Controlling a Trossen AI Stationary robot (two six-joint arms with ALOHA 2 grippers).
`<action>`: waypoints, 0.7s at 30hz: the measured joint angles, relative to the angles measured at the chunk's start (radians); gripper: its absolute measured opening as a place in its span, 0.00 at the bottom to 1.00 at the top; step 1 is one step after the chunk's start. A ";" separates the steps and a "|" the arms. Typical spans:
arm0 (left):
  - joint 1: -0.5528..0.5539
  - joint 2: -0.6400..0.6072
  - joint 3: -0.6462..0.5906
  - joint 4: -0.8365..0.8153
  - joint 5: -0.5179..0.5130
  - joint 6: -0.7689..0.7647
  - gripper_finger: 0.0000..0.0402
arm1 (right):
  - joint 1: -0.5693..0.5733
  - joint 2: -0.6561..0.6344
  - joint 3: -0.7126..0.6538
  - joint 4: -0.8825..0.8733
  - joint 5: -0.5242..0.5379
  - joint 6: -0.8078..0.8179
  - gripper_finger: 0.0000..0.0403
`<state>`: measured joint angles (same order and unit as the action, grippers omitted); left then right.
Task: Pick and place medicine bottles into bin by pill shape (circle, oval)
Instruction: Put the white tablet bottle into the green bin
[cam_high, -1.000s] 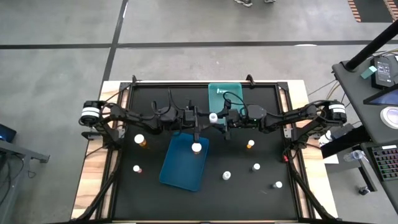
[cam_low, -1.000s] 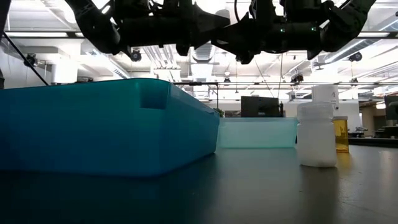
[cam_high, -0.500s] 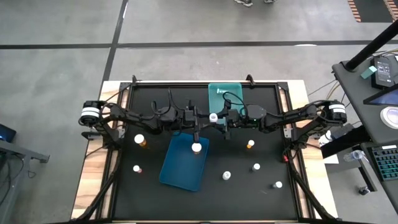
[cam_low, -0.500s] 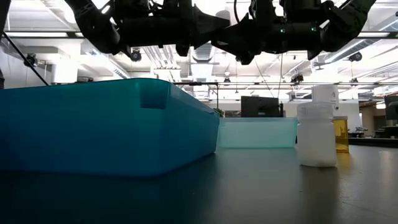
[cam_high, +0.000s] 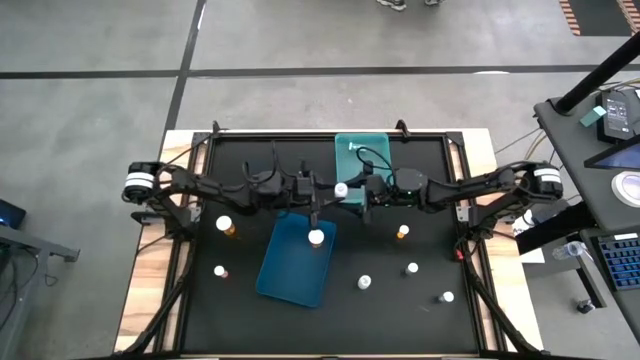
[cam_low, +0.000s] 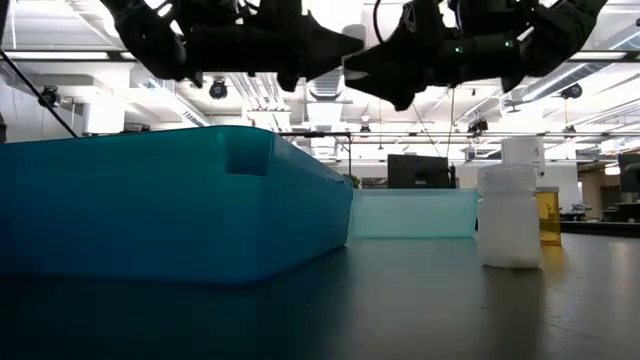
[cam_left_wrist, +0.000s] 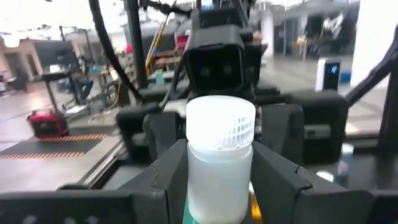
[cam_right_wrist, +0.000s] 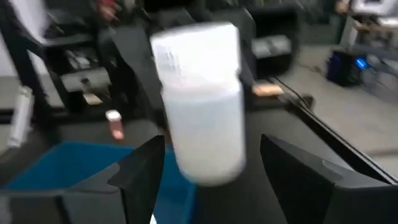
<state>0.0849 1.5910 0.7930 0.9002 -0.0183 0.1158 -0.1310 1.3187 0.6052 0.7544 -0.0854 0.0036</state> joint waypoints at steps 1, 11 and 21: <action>0.000 -0.020 -0.002 -0.039 -0.016 0.011 0.32 | 0.000 -0.017 0.000 -0.042 0.023 0.002 0.65; -0.001 -0.110 -0.004 -0.407 -0.219 0.050 0.32 | 0.000 -0.169 0.000 -0.211 0.149 0.000 0.62; -0.001 -0.083 0.007 -0.347 -0.219 0.053 0.32 | 0.000 -0.115 0.061 -0.212 0.165 -0.017 0.61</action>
<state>0.0837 1.5082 0.8001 0.5535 -0.2370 0.1688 -0.1310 1.2037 0.6663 0.5424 0.0792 -0.0129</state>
